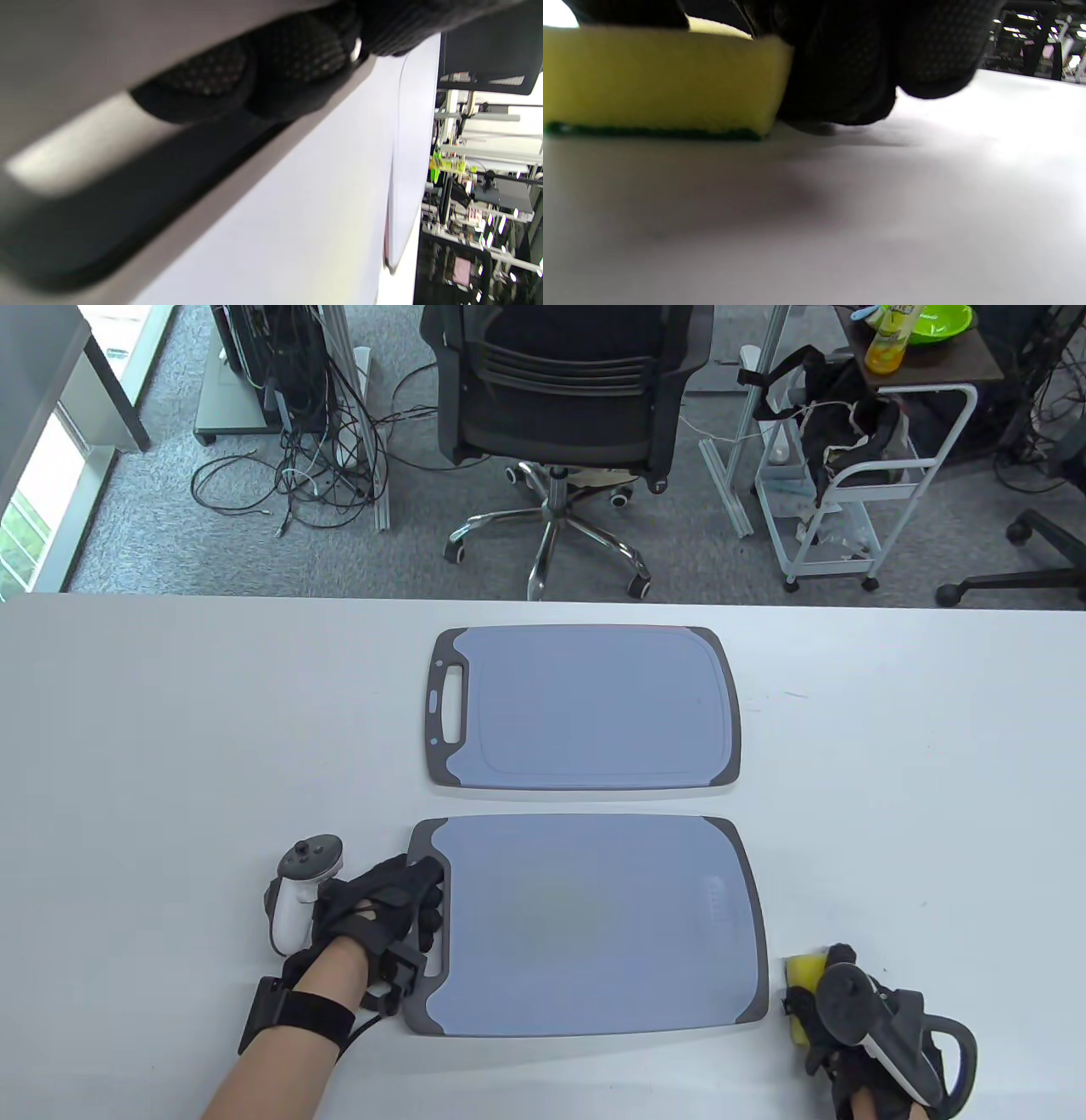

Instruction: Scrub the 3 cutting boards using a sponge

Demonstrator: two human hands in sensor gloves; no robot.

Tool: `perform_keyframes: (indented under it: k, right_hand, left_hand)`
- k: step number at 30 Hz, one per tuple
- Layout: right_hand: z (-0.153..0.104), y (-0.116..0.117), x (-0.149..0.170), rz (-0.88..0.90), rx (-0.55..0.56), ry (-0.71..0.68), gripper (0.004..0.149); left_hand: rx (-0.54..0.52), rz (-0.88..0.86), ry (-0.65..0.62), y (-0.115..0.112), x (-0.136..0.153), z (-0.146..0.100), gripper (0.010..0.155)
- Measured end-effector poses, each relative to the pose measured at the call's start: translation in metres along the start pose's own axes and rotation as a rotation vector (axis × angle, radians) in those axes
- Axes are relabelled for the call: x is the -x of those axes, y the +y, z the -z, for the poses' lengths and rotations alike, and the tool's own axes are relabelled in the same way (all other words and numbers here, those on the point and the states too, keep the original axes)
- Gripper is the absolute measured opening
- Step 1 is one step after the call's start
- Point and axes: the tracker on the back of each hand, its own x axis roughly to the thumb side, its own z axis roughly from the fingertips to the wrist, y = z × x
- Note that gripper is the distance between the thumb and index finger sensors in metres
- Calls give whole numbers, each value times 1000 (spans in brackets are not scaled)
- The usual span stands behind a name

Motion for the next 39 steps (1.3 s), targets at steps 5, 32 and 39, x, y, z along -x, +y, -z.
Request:
perform_keyframes:
  k: [5,32,39]
  right_hand:
    - [0,-6,2,32,81,-8,79]
    - [-13,-17,34,278,206,110,79]
    - [-10,-17,29,292,214,94,79]
  left_hand:
    - [-2,52,-322,7,-19,-14,51]
    - [-477,1731,-1109,-74,-17,-108,44]
    - [-413,1622,-1279,-68,-8,-102,44]
